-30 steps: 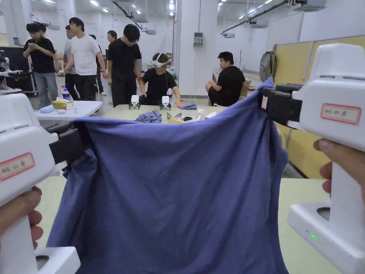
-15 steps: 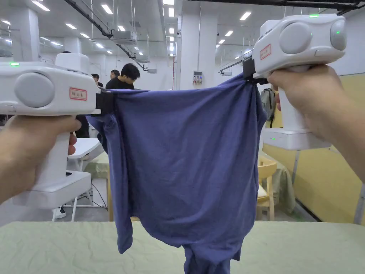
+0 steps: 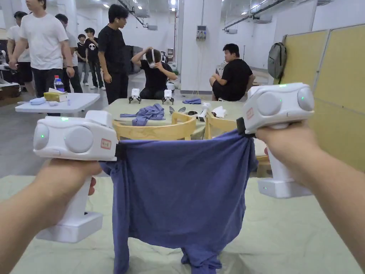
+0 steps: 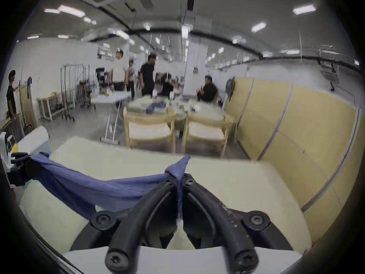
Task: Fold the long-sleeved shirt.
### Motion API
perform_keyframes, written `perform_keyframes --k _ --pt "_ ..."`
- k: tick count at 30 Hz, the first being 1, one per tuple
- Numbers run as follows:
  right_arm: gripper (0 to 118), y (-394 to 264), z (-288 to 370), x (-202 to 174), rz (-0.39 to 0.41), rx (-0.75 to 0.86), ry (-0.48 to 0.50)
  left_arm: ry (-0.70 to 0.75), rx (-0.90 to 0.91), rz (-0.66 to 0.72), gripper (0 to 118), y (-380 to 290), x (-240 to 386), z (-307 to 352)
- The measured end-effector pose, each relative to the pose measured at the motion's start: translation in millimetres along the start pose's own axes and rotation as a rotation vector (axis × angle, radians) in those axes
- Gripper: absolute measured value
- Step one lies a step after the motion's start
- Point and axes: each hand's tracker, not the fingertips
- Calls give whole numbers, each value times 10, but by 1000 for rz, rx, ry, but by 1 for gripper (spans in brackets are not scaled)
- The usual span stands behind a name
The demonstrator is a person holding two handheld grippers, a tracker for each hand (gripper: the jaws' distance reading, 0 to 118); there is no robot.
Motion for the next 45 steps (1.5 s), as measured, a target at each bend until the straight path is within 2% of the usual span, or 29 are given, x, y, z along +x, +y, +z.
perform_keyframes --k 3,5,9,11,14,17,22,25,32,36,38,39,40,41,42,43,44,45 --pt "7 -758 -366 -103 -42 -124 33 7 -113 7 6 -745 -11 -323" --pt "7 -1142 -560 -123 -39 -174 23 -10 -180 52 6 -1143 -25 -381" --pt "7 -1786 -408 -129 -85 -239 38 -31 -233 46 6 -1690 -55 -242" --pt "7 -2013 -178 -86 -96 -225 66 -41 -239 25 6 -1862 -1 10" --pt "7 -2363 336 -81 -61 -203 59 -63 -249 -16 6 -2099 134 536" --pt "7 -2671 860 -21 -82 -200 81 -71 -268 -57 6 -2321 298 1056" --pt "7 -3330 1680 102 -82 -221 92 -127 -409 -137 6 -2770 522 1785" --pt "7 -3760 2077 111 -88 -285 111 -160 -466 -106 6 -3034 620 2151" --pt "7 -4444 2661 76 4 -434 123 -179 -574 -60 6 -3586 831 2806" --pt "7 -4661 2766 131 -18 -497 138 -183 -622 19 6 -3782 839 3002" --pt "7 -4755 2767 129 -54 -557 149 -177 -623 59 6 -3852 838 3048" --pt "12 -4789 2755 124 -74 -574 177 -174 -614 77 10 -3887 836 3073" --pt "39 -4823 2758 170 -82 -565 183 -168 -594 105 40 -3905 833 3091" --pt "77 -4831 2772 161 -77 -551 157 -143 -573 104 83 -3915 838 3102" --pt "115 -4821 2795 162 -79 -520 123 -125 -559 101 118 -3905 841 3129" --pt "116 -4775 2875 230 -113 -451 145 -109 -500 122 114 -3837 858 3251" --pt "110 -4646 2937 314 -131 -403 109 -158 -443 133 109 -3771 851 3290" --pt "108 -4573 2981 365 -195 -371 139 -158 -419 170 110 -3728 853 3329"
